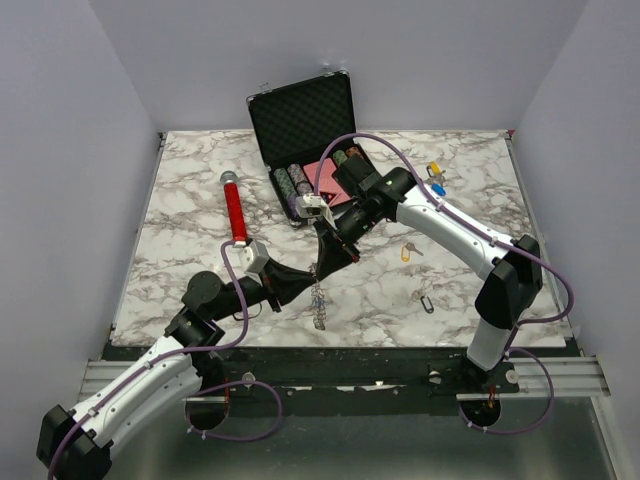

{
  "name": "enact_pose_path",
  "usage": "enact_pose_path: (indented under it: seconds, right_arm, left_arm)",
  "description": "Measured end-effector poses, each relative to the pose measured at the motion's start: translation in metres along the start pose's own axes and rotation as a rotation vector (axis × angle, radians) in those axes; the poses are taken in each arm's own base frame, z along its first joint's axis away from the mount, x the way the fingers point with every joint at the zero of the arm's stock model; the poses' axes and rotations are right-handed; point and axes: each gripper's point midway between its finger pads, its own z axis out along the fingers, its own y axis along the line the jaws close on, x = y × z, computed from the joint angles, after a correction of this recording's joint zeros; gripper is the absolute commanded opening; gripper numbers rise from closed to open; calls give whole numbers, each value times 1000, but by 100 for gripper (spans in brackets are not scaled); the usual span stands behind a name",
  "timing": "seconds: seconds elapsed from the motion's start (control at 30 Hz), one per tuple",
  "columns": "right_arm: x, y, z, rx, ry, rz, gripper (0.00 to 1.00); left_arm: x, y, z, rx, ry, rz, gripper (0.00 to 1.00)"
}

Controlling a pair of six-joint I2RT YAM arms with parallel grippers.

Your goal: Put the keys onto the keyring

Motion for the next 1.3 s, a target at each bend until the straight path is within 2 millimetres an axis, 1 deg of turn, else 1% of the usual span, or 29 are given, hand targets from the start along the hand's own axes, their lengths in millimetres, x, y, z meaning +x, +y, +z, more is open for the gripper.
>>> enact_pose_path:
  seconds: [0.17,0.63,1.2,1.3]
  right_arm:
    - [0,0,0,0,0,1,1]
    - [0,0,0,0,0,2,1]
    - [1,1,0,-1,2,7,1]
    - [1,1,0,0,2,9,1]
  left_arm:
    - [1,-2,0,12,6,-1,23]
    - [4,-2,0,18,6,0,23]
    - [5,-4,1,36,12,0,17]
    - [6,-4,1,38,13,0,12]
